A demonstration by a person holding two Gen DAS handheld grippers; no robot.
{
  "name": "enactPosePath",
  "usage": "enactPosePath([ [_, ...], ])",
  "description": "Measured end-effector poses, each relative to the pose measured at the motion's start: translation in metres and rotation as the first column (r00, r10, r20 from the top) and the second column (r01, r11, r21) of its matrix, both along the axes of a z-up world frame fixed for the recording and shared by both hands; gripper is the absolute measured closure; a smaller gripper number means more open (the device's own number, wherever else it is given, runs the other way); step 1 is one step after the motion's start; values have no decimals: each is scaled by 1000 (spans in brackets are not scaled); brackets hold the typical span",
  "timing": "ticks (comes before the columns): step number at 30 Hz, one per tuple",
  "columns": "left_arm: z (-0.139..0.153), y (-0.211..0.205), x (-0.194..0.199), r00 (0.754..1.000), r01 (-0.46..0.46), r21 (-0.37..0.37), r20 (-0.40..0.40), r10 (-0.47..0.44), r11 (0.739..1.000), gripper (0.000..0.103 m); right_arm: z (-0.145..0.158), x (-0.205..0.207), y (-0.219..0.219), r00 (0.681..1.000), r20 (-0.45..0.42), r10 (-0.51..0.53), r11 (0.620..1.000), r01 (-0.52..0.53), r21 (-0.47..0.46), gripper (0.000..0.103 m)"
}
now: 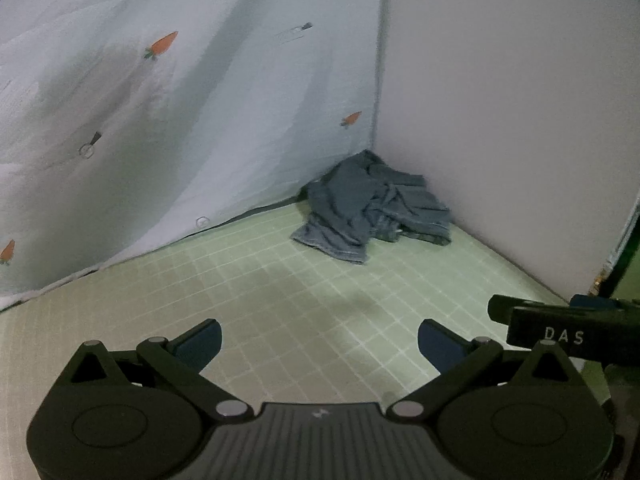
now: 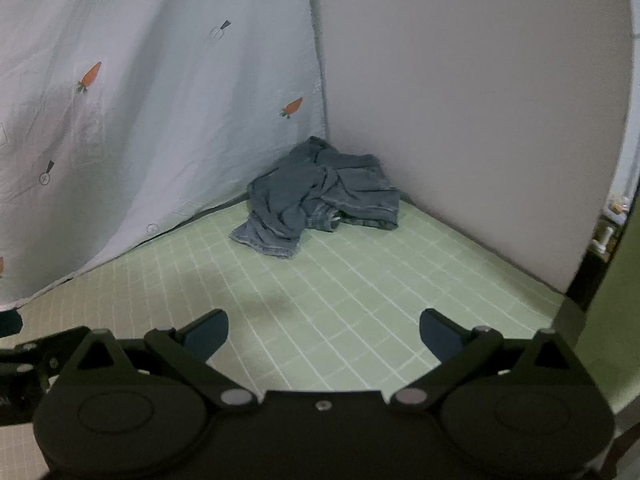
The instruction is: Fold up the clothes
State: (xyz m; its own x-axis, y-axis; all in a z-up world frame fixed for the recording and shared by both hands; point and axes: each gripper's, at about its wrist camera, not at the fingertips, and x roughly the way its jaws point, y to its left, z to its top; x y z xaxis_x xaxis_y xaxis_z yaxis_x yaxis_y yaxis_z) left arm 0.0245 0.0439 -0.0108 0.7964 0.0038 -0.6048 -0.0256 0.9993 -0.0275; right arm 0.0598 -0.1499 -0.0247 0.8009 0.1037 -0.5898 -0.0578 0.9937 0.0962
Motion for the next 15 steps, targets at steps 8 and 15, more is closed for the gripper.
enactPosePath([
  [8,-8,6,46,998,-53,-38,-37,52,998,0,-11,65,0,999,-22,48,999,-48,4,0],
  [15,-34,18,117,985,-122,-113,-134,106,986,1,-35,156,-19,997,-80,8,1000,-6,29,0],
])
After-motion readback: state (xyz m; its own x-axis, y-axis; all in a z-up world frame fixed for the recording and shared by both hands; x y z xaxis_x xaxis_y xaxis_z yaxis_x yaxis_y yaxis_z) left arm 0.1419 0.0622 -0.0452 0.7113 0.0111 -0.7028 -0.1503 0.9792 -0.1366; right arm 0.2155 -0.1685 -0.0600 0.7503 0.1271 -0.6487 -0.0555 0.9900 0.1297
